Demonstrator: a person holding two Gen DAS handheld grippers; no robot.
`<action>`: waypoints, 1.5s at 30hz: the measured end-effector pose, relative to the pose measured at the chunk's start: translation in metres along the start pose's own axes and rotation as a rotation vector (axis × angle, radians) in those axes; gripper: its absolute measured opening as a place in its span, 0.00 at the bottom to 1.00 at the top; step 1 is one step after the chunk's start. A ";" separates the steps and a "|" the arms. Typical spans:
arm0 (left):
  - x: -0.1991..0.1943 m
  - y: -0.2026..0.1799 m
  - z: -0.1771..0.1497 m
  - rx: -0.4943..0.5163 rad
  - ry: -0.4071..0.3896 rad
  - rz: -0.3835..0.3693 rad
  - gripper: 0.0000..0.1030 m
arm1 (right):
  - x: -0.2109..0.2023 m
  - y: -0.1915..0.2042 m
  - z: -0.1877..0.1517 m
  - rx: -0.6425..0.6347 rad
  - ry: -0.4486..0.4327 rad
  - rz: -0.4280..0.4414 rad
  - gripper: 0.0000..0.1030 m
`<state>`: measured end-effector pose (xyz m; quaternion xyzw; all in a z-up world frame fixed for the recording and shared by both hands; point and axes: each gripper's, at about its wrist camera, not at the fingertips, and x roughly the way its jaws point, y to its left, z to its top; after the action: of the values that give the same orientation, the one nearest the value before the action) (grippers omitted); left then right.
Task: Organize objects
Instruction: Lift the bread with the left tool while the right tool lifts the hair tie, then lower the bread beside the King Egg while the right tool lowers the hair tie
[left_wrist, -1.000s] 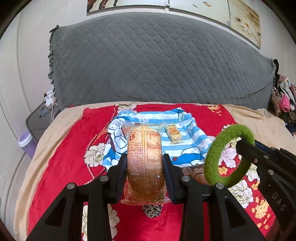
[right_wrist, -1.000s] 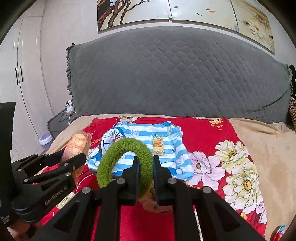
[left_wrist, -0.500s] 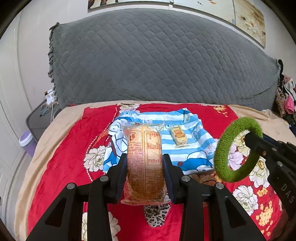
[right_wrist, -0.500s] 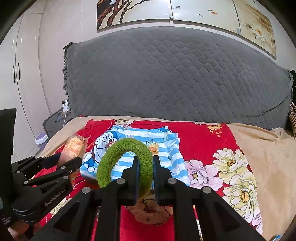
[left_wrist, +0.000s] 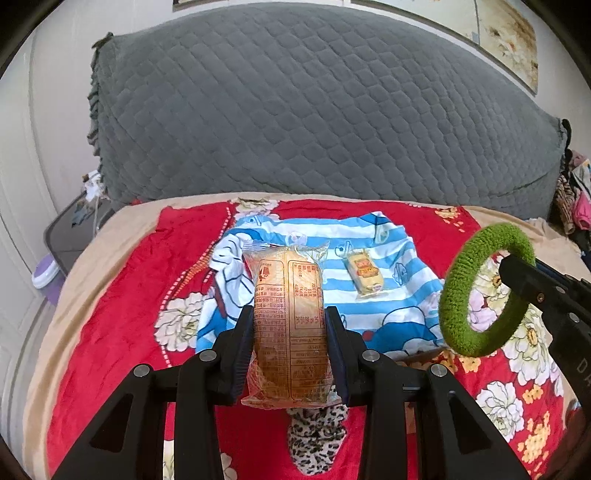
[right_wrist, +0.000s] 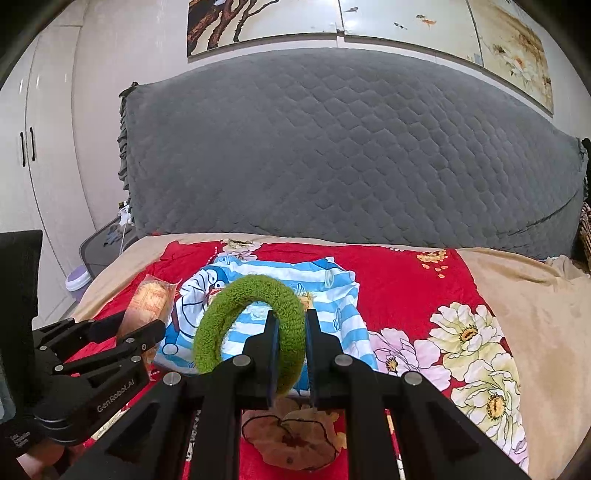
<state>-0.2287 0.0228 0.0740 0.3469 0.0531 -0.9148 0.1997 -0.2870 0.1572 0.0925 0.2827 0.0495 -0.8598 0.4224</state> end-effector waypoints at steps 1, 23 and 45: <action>0.003 0.000 0.002 0.000 0.000 0.004 0.37 | 0.004 -0.001 0.002 -0.001 0.002 -0.001 0.13; 0.073 0.011 0.010 -0.015 0.042 0.006 0.37 | 0.076 -0.004 -0.008 0.010 0.043 0.002 0.13; 0.126 0.005 0.004 0.009 0.086 0.015 0.37 | 0.122 -0.015 -0.021 0.038 0.065 0.016 0.13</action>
<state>-0.3148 -0.0239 -0.0055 0.3872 0.0548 -0.8978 0.2028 -0.3479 0.0880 0.0084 0.3187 0.0445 -0.8475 0.4221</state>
